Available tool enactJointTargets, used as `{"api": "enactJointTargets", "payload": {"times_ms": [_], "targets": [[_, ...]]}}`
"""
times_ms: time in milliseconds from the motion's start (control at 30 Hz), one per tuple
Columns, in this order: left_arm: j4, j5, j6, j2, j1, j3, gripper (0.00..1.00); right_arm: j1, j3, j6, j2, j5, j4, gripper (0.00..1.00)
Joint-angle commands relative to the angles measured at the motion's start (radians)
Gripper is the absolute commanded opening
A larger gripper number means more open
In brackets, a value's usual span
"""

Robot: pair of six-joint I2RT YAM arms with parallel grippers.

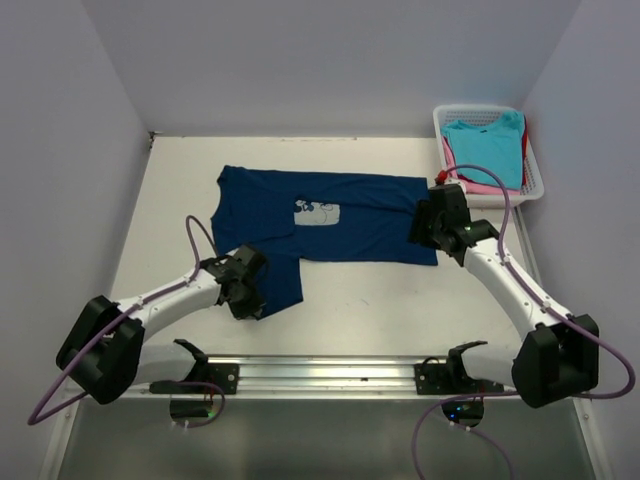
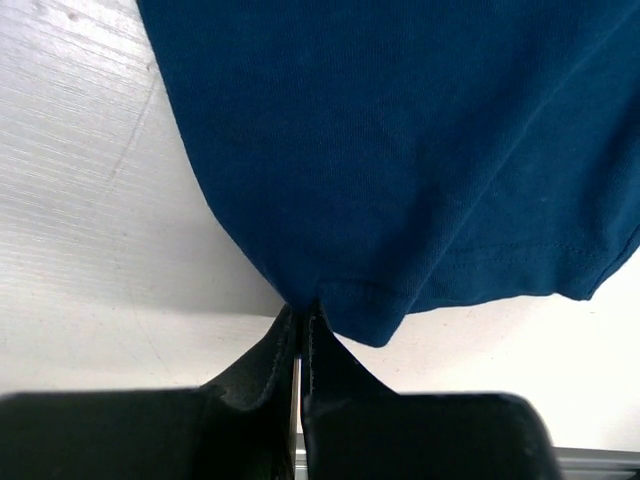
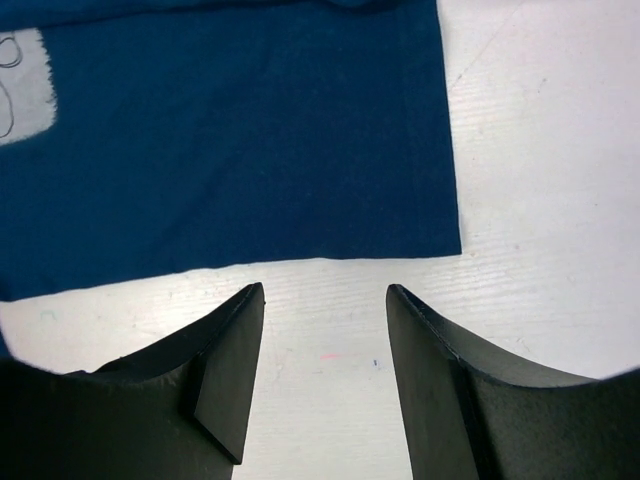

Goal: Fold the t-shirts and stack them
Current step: Fold the tshirt

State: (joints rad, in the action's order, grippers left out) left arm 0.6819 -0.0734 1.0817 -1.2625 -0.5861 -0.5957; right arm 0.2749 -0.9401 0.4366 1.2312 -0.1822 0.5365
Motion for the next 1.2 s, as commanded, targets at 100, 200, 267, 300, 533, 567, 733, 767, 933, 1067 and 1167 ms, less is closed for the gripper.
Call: {"api": "enactJointTargets", "payload": {"times_ms": [100, 200, 267, 300, 533, 567, 733, 767, 933, 1067, 1167], "targets": [[0.050, -0.069, -0.028, 0.109, -0.021, -0.088, 0.00, 0.003, 0.029, 0.074, 0.079, -0.135, 0.043, 0.58], [0.079, -0.088, -0.074, 0.150, -0.026, -0.157, 0.00, 0.001, 0.070, 0.114, 0.120, -0.166, 0.025, 0.63], [0.087, -0.095, -0.107, 0.166, -0.026, -0.202, 0.00, -0.005, 0.081, 0.146, 0.145, -0.174, 0.019, 0.65], [0.085, -0.097, -0.120, 0.175, -0.026, -0.214, 0.00, -0.008, 0.092, 0.157, 0.151, -0.172, 0.017, 0.67], [0.091, -0.140, -0.235, 0.160, -0.024, -0.305, 0.00, -0.011, 0.106, 0.225, 0.087, -0.260, 0.051, 0.68], [0.090, -0.144, -0.244, 0.149, -0.026, -0.311, 0.01, -0.011, 0.104, 0.226, 0.080, -0.267, 0.068, 0.68], [0.087, -0.154, -0.276, 0.130, -0.024, -0.349, 0.01, -0.013, 0.115, 0.243, 0.090, -0.306, 0.088, 0.62], [0.087, -0.157, -0.278, 0.133, -0.026, -0.352, 0.01, -0.014, 0.118, 0.243, 0.094, -0.309, 0.082, 0.61], [0.094, -0.184, -0.282, 0.150, -0.024, -0.357, 0.02, -0.037, 0.121, 0.232, 0.186, -0.329, 0.030, 0.57], [0.102, -0.184, -0.284, 0.149, -0.023, -0.358, 0.02, -0.069, 0.083, 0.217, 0.255, -0.310, -0.013, 0.61], [0.103, -0.186, -0.281, 0.147, -0.024, -0.354, 0.02, -0.080, 0.063, 0.223, 0.295, -0.290, -0.032, 0.62]]}}
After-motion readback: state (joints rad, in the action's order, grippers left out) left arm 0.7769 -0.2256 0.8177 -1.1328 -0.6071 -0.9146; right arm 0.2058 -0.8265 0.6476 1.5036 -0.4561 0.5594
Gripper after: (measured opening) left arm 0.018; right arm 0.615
